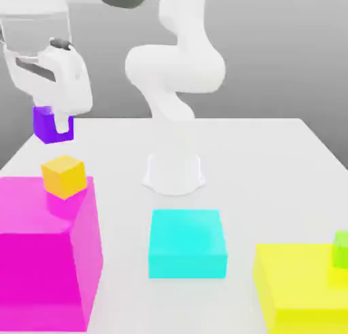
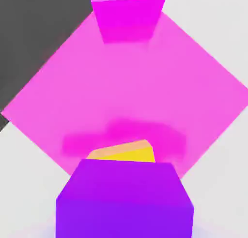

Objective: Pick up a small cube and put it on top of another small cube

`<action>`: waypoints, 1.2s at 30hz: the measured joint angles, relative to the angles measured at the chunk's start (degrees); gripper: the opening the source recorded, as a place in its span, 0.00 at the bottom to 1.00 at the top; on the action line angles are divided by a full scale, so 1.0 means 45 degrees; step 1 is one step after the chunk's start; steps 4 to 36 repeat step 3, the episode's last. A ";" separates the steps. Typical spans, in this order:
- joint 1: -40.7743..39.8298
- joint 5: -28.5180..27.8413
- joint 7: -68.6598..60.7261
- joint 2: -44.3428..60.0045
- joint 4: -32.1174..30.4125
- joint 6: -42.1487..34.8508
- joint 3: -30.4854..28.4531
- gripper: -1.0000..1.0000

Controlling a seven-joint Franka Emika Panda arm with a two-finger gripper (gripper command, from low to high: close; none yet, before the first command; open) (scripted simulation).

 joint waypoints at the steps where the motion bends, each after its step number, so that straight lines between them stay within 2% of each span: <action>1: 0.0000 0.0001 0.0000 0.0000 0.0000 0.0000 0.0000 1.00; 36: 0.0000 0.0001 0.0000 0.0000 0.0000 0.0000 0.0000 1.00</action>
